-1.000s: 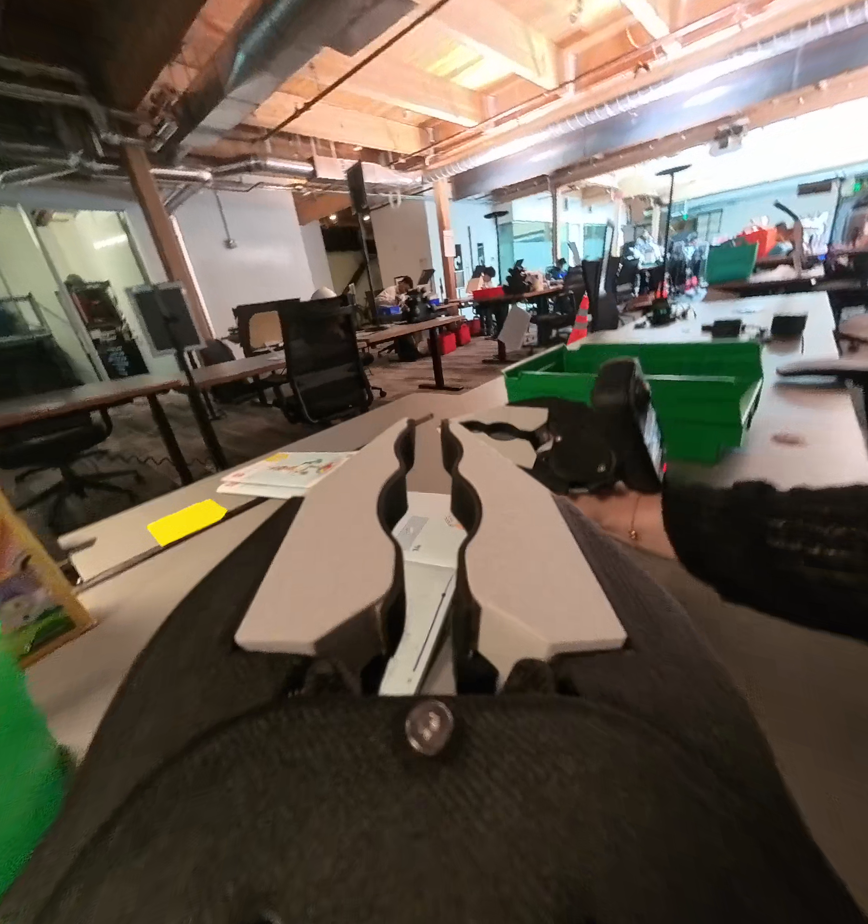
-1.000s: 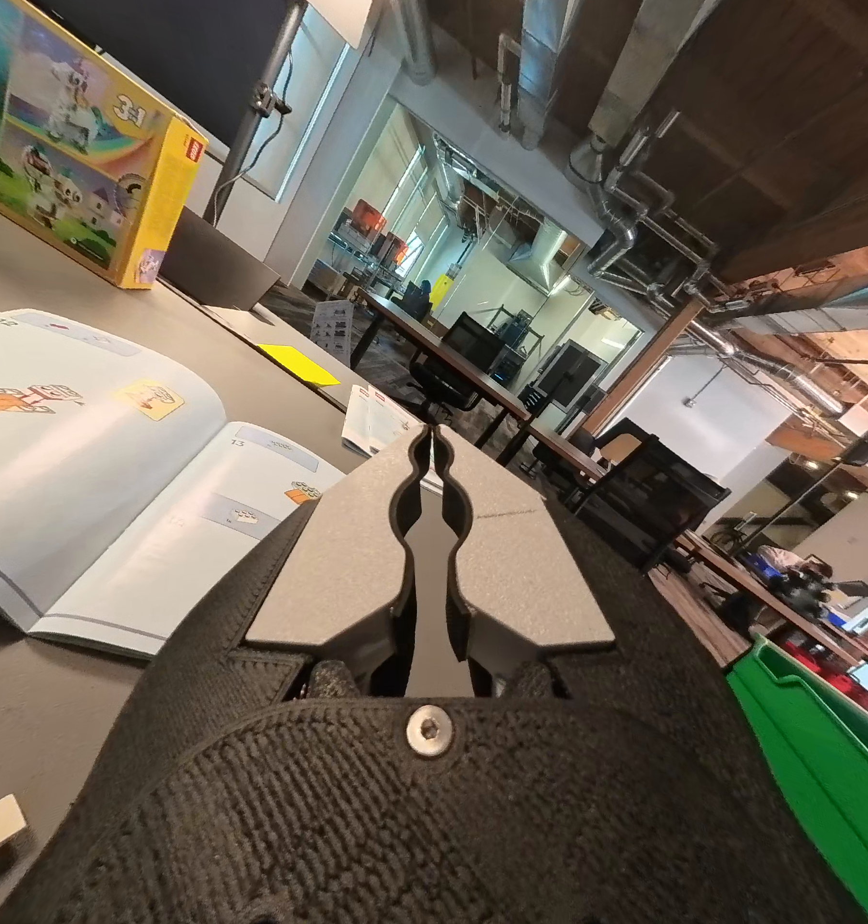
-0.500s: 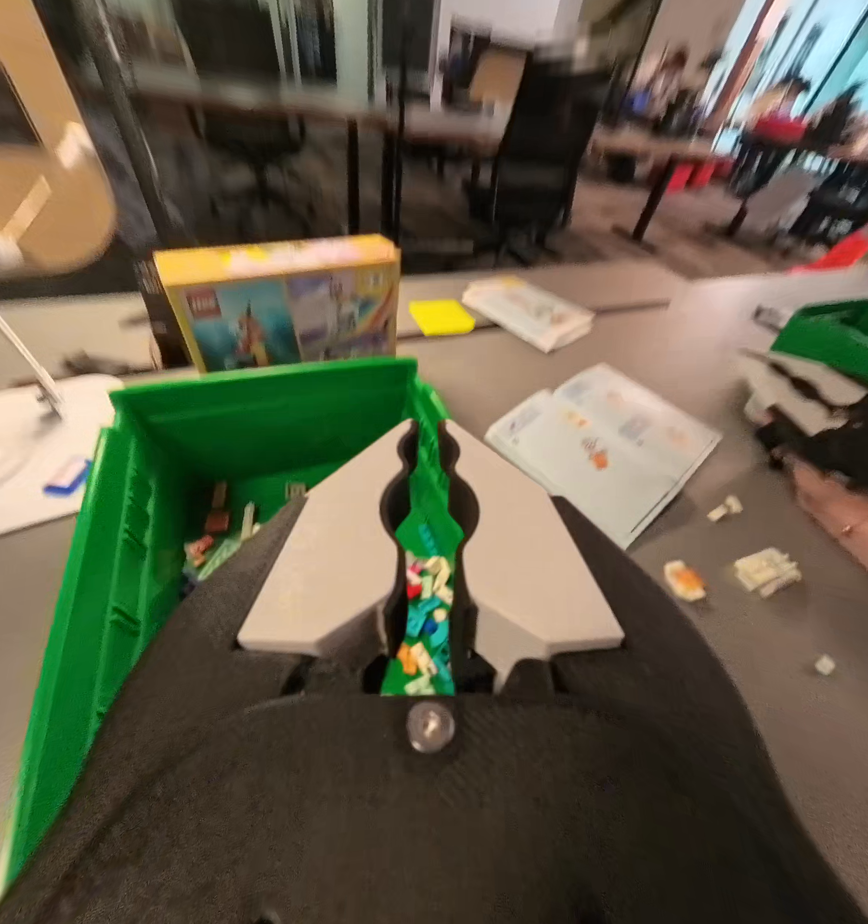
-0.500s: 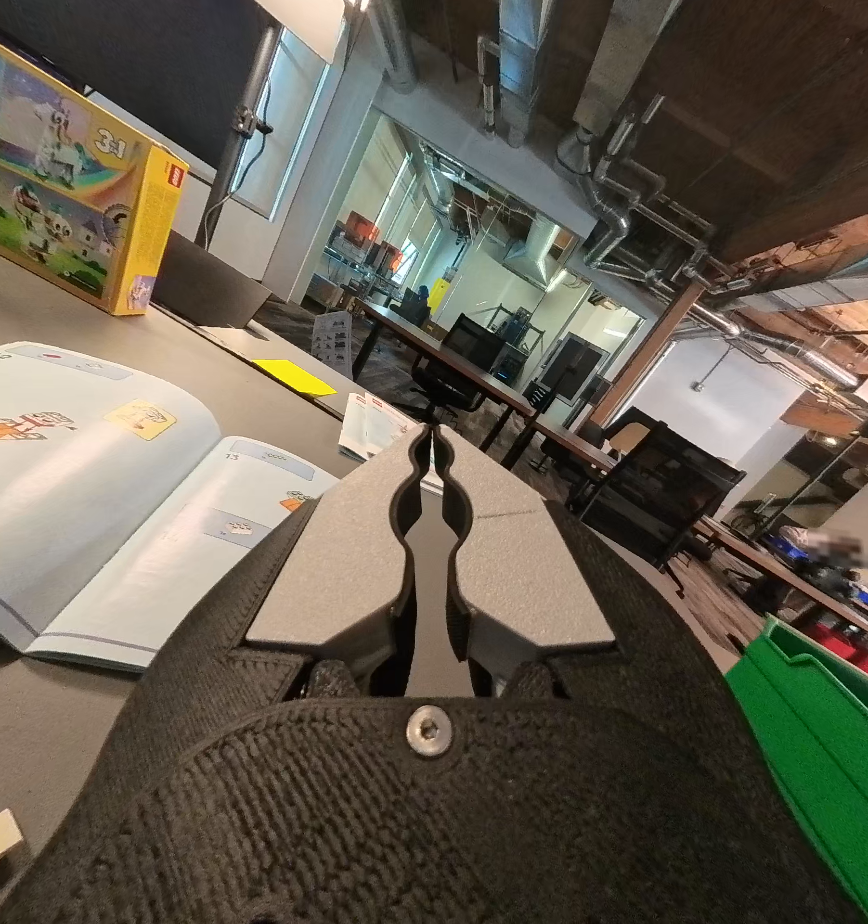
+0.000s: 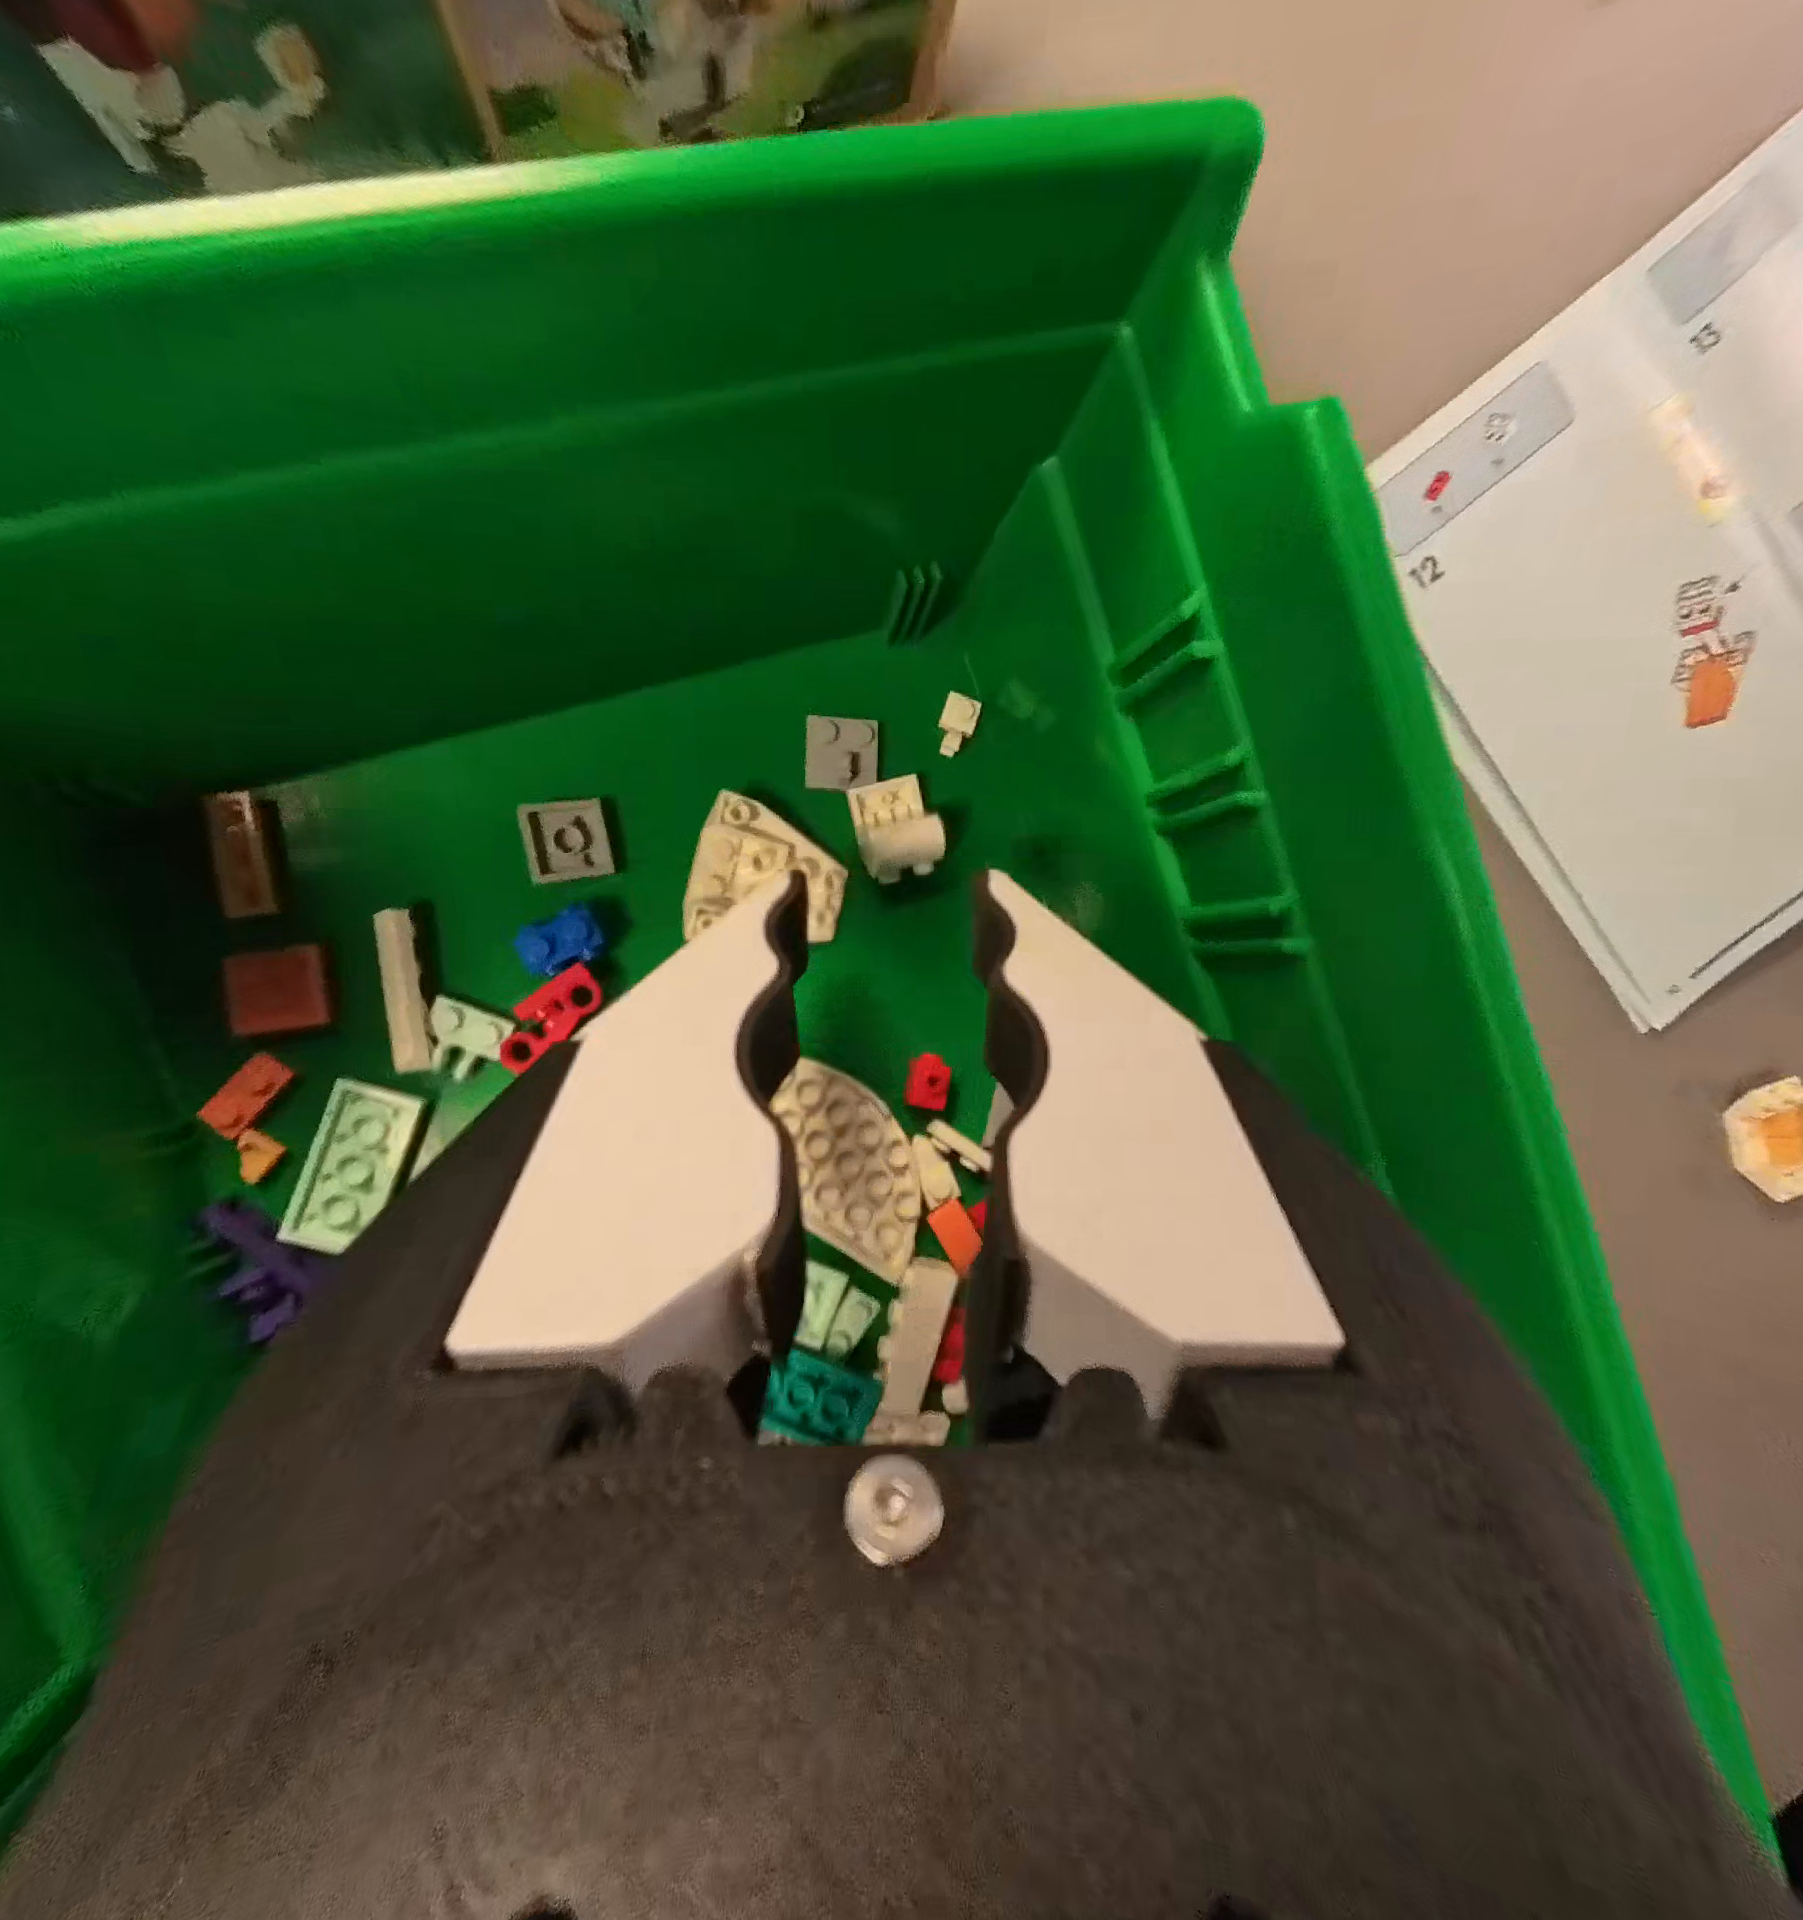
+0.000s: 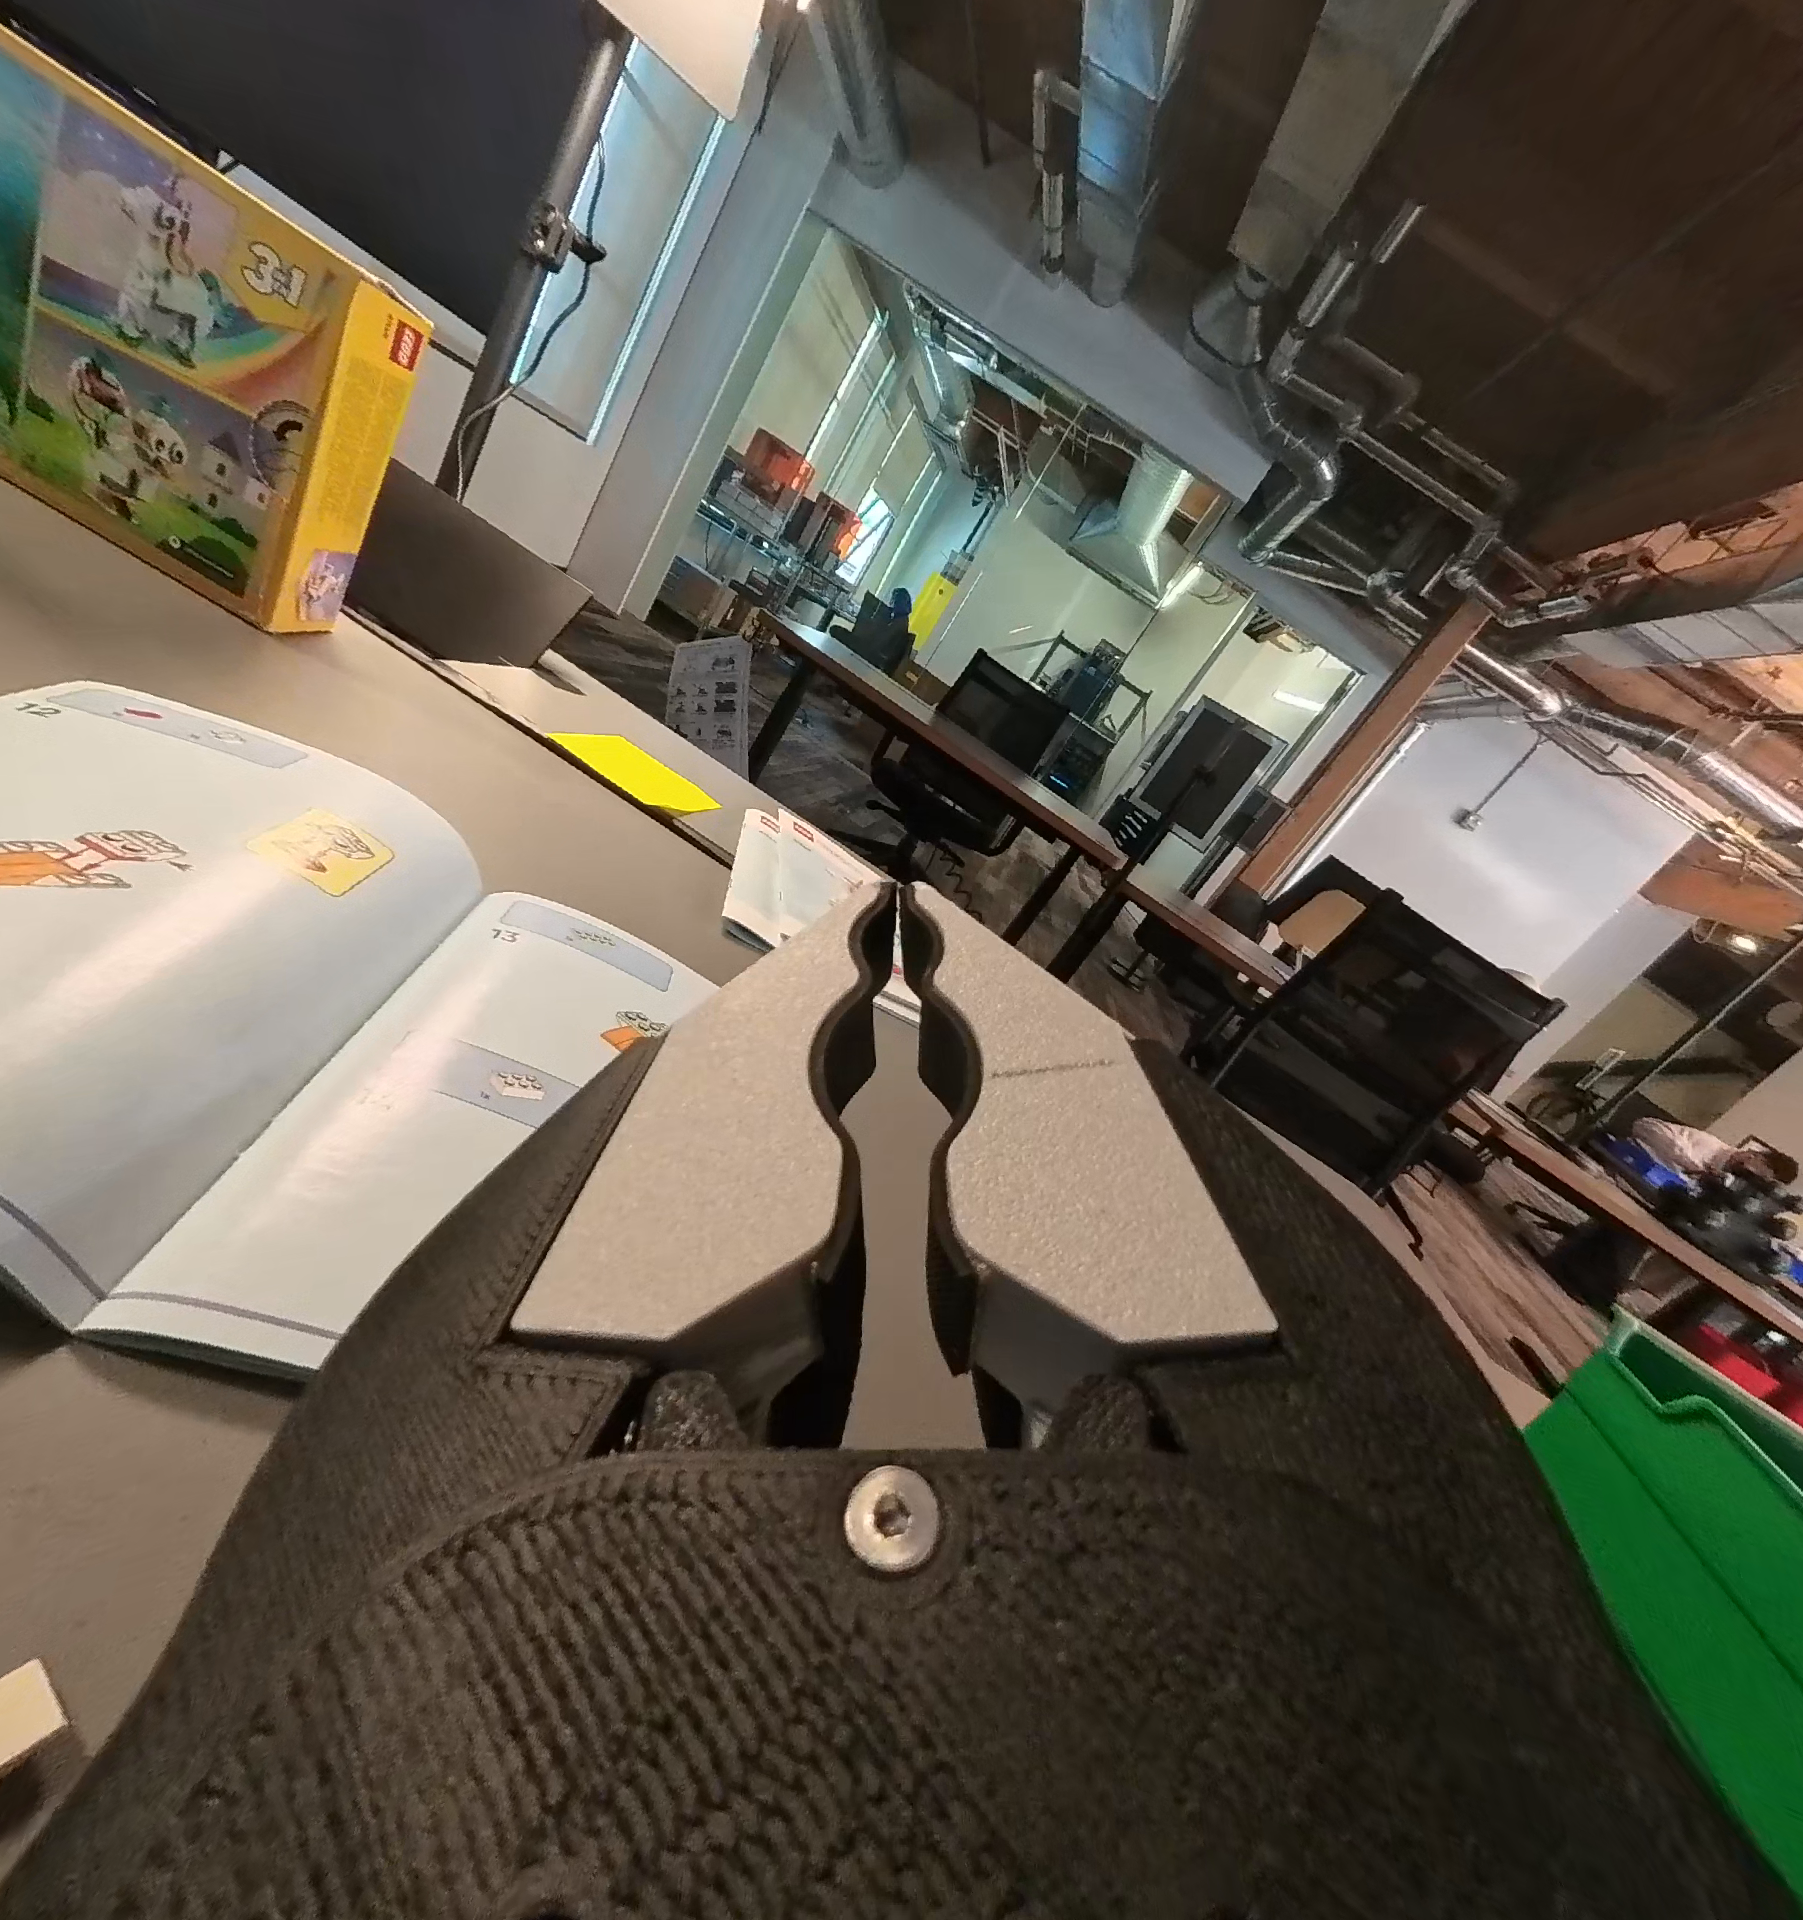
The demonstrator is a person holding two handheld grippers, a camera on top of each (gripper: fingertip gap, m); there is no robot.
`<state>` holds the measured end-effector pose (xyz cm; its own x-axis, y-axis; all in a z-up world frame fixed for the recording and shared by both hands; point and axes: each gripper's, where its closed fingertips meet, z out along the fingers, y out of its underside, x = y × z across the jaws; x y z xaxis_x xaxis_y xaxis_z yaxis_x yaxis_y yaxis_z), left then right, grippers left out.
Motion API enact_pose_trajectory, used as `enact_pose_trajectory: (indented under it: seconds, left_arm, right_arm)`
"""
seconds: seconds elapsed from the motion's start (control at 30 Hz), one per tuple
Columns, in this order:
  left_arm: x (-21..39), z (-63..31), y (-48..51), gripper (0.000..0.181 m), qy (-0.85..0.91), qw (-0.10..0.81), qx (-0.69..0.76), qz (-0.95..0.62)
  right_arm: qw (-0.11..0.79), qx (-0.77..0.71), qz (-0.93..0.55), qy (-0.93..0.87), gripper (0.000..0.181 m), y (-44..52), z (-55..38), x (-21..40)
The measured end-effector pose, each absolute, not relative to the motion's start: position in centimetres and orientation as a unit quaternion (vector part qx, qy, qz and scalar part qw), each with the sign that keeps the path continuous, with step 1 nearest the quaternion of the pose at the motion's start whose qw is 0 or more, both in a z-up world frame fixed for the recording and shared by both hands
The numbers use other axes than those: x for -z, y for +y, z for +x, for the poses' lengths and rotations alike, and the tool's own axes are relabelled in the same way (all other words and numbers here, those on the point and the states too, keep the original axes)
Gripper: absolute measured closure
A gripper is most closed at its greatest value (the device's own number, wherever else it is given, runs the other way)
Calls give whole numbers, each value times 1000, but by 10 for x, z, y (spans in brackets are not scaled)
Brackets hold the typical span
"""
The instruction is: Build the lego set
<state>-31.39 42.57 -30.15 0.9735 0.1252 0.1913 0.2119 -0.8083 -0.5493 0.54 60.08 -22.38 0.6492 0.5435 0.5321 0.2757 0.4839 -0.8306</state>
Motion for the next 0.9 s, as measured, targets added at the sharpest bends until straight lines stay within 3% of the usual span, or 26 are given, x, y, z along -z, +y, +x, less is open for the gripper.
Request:
enact_pose_trajectory:
  seconds: [0.5,0.67,0.9]
  left_arm:
    - [328,-311,434,161,-76,249,46,-964]
    - [316,-316,429,165,-31,284,34,-958]
    - [243,-263,396,166,39,378,312,-871]
  right_arm:
    - [756,-98,-497,-414,181,599,3,224]
    - [756,-100,-497,-413,181,599,3,223]
    - [755,-102,-495,-417,181,598,2,224]
